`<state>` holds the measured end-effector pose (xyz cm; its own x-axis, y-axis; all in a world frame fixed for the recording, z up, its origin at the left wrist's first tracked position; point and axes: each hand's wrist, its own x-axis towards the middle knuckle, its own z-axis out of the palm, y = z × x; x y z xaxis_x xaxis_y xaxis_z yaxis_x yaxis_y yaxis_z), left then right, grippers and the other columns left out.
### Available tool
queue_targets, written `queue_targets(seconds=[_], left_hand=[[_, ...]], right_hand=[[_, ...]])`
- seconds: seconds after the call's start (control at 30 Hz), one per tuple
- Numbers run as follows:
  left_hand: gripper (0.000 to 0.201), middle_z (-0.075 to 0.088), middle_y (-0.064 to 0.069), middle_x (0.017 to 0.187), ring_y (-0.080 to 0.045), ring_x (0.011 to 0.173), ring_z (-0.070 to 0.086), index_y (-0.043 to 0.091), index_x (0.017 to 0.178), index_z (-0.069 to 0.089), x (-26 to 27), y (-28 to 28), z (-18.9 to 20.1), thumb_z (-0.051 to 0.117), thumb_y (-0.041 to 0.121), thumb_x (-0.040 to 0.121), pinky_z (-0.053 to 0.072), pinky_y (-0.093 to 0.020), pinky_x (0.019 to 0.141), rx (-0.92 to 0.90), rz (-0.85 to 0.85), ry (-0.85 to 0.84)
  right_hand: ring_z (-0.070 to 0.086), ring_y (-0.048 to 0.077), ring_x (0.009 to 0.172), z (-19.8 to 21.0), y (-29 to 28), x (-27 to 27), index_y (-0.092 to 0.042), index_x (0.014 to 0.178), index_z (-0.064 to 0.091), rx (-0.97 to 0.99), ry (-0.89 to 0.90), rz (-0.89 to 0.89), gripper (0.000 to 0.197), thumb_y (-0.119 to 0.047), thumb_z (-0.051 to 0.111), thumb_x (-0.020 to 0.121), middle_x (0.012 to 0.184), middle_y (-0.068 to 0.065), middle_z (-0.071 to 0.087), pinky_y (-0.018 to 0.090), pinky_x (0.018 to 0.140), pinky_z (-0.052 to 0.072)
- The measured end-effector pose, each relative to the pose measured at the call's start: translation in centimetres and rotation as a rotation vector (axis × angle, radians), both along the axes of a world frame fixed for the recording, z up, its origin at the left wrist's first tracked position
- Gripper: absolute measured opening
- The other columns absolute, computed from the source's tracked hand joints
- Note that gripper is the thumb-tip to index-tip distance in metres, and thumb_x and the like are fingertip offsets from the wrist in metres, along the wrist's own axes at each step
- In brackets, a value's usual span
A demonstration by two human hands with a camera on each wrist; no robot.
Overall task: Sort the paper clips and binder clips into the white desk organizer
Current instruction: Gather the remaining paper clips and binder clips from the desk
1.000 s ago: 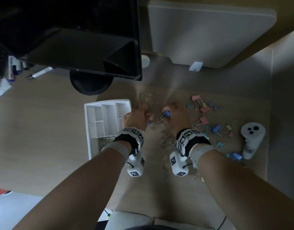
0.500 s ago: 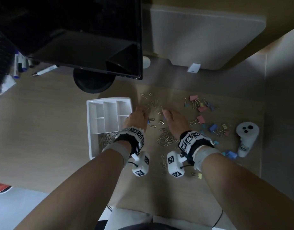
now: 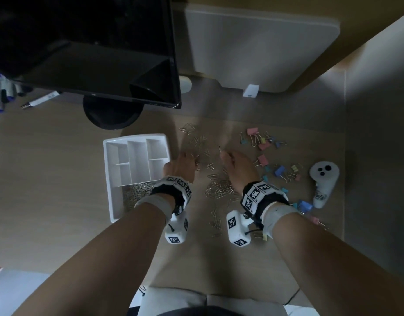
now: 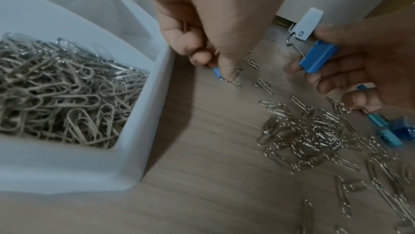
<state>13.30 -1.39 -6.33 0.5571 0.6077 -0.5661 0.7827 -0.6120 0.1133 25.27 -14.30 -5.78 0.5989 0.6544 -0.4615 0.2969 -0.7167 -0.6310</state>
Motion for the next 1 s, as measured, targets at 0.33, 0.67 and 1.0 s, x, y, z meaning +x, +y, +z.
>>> queue_targets(seconds=[0.33, 0.67, 1.0], left_hand=[[0.037, 0.064, -0.011, 0.111, -0.029, 0.096, 0.063, 0.013, 0.127, 0.047, 1.5, -1.8, 0.8, 0.043, 0.038, 0.100, 0.047, -0.034, 0.079, -0.211, 0.307, -0.316], [0.039, 0.056, -0.019, 0.126, -0.036, 0.113, 0.056, 0.001, 0.133, 0.042, 8.7, -6.7, 2.1, 0.043, 0.023, 0.101, 0.047, -0.042, 0.093, -0.298, 0.176, -0.308], [0.042, 0.067, -0.006, 0.113, -0.027, 0.100, 0.064, 0.020, 0.134, 0.044, 14.3, -10.2, 1.5, 0.049, 0.042, 0.098, 0.051, -0.041, 0.090, -0.489, 0.442, -0.443]], right_hand=[[0.062, 0.025, 0.084, 0.7, -2.4, 1.0, -0.009, 0.103, 0.063, 0.001, 0.028, -0.077, 0.045, -0.043, 0.033, 0.105, 0.091, 0.007, 0.066, 0.034, 0.070, 0.044], [0.061, 0.027, 0.079, 1.6, -8.3, 7.4, -0.014, 0.109, 0.058, -0.103, -0.060, -0.354, 0.042, -0.052, 0.041, 0.101, 0.087, 0.001, 0.062, 0.037, 0.070, 0.048], [0.055, 0.023, 0.075, 0.1, -11.2, 11.3, -0.017, 0.089, 0.060, -0.161, -0.093, -0.328, 0.044, -0.048, 0.033, 0.104, 0.080, 0.001, 0.059, 0.033, 0.064, 0.036]])
